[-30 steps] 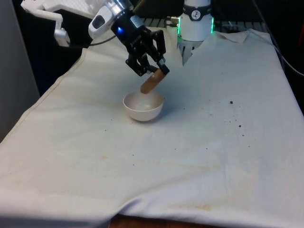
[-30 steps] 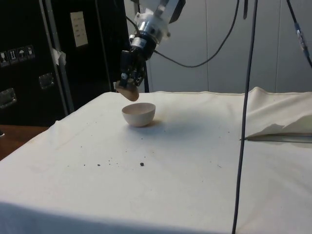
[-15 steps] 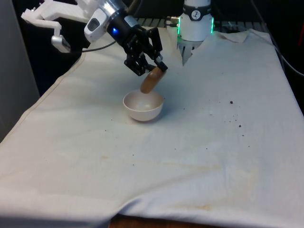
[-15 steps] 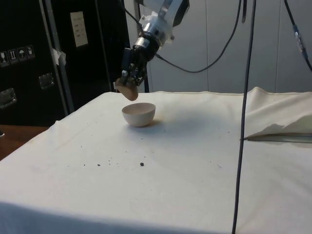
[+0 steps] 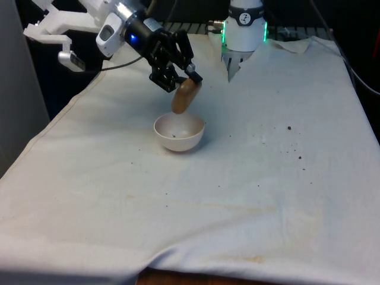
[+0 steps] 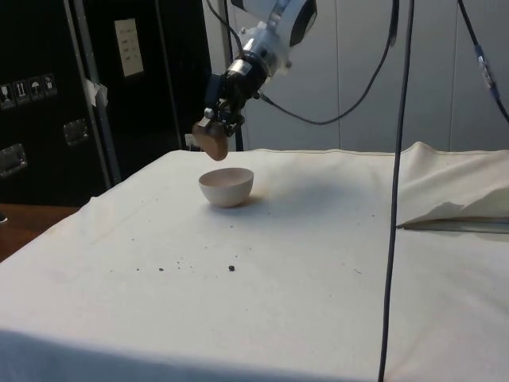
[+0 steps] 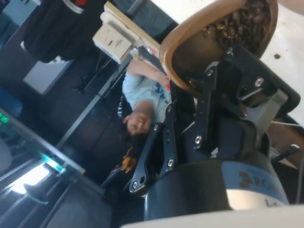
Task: Pour the coffee beans from the cup into the bowl.
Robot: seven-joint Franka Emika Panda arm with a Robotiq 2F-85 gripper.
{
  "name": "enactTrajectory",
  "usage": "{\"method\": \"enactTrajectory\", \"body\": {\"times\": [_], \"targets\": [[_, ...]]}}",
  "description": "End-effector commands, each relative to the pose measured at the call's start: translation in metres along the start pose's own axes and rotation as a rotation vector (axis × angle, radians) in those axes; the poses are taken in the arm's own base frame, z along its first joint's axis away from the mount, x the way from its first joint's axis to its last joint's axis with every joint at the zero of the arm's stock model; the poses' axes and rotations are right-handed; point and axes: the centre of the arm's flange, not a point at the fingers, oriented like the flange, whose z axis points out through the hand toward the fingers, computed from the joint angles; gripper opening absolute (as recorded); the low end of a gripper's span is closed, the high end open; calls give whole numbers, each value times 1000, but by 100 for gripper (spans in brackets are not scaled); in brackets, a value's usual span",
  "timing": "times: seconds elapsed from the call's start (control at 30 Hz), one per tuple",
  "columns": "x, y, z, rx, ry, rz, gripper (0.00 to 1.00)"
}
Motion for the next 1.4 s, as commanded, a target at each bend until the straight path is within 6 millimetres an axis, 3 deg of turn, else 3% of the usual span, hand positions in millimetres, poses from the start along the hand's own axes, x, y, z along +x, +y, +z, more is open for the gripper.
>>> {"method": "enactTrajectory", "body": {"times": [0.0, 0.87, 1.03, 1.37], "targets": [[0, 1, 0, 7, 2, 0, 5], [-16, 14, -8, 206, 53, 40, 5], [-27, 23, -8, 243, 68, 74, 5], [-28, 36, -2, 301, 106, 111, 5]]}}
